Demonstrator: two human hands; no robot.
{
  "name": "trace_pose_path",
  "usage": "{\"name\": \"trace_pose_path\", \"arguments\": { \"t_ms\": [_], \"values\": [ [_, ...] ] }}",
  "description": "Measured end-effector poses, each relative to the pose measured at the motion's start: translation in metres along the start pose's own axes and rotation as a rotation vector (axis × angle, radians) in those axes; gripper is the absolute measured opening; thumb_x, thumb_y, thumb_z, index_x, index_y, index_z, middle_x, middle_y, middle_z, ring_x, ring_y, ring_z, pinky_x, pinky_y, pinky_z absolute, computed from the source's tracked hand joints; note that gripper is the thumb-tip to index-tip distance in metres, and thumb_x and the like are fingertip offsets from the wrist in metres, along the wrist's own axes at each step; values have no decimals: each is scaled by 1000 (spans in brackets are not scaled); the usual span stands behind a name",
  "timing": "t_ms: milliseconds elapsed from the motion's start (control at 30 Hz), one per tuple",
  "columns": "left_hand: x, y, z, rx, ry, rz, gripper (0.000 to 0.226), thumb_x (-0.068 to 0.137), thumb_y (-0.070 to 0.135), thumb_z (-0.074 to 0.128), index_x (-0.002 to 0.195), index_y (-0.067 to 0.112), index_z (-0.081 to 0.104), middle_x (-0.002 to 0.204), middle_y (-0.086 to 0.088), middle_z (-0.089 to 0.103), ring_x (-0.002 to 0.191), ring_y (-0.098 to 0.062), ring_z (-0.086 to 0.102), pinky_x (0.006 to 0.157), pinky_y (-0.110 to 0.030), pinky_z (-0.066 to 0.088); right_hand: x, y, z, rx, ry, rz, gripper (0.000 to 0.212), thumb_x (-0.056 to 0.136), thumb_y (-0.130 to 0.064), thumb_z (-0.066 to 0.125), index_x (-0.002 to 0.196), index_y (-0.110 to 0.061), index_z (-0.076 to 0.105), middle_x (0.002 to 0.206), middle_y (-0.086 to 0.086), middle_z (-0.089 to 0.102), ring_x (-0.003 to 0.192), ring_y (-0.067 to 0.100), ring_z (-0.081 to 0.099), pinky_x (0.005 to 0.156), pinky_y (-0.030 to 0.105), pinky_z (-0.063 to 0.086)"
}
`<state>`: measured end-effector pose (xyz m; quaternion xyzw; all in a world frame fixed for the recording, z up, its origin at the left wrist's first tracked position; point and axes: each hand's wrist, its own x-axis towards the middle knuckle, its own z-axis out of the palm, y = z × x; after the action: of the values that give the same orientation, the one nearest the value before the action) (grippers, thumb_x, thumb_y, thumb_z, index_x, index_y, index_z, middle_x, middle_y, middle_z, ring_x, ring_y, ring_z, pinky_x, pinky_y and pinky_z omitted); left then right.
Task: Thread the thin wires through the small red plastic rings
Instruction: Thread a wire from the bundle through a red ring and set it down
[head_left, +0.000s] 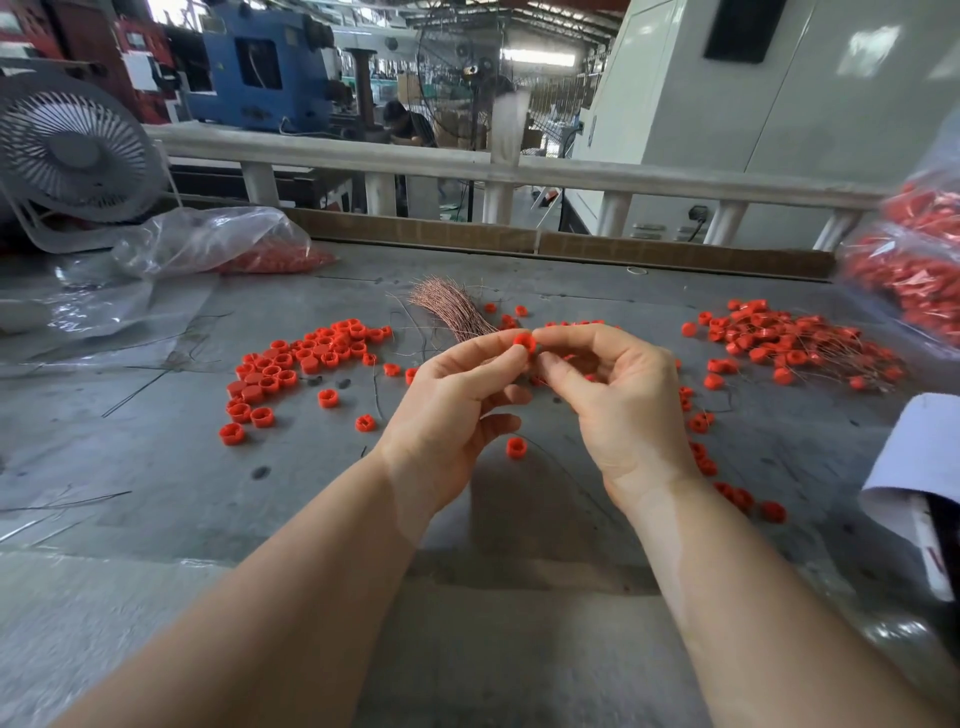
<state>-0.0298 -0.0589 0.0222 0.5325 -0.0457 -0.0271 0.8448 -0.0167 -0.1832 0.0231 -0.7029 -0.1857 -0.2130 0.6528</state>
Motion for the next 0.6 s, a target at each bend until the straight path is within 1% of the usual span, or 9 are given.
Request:
{"name": "trace_pose_path", "arguments": {
  "t_ms": [100,200,300,367,467,533,600],
  "values": [
    [-1,-1,0,47,22,23,17,86,12,60,89,22,73,73,6,69,56,-1,58,47,-14,44,0,0,0,25,18,36,28,79,-1,68,75,-28,70,72,-11,71,71,4,66,67,16,50],
    [-1,-1,1,69,20,44,24,86,11,60,86,28,76,74,9,69,58,1,57,47,-13,43,0,1,0,22,36,70,23,78,-6,71,74,-28,71,74,-8,72,73,6,66,68,18,51],
    [-2,-1,0,71,2,51,26,86,9,59,86,30,76,73,10,68,57,2,57,48,-12,42,0,3,1,-1,26,105,18,79,-9,71,77,-28,71,79,-5,72,79,8,67,73,20,52],
    [-2,-1,0,70,-5,53,27,86,8,59,87,29,76,74,9,68,58,2,57,48,-12,42,0,4,1,-20,-1,123,16,81,-11,70,81,-28,72,84,-4,73,84,8,68,77,21,51],
    [-1,0,-1,71,-1,58,27,86,5,59,86,26,76,73,7,69,58,0,58,49,-12,44,-1,3,0,-51,-30,120,17,83,-14,68,86,-30,72,88,-9,72,88,3,66,78,17,50],
    [0,1,0,55,6,67,29,84,1,58,82,21,77,70,4,69,58,-2,59,48,-14,45,-1,2,0,-84,-22,99,18,83,-14,68,85,-31,72,86,-10,72,86,2,66,79,18,51],
    [0,2,1,29,18,86,30,82,-6,56,78,15,77,68,0,69,58,-5,62,48,-15,47,-2,0,0,-115,-9,71,17,82,-13,68,83,-29,72,82,-8,72,82,5,67,80,22,52]
  ]
}}
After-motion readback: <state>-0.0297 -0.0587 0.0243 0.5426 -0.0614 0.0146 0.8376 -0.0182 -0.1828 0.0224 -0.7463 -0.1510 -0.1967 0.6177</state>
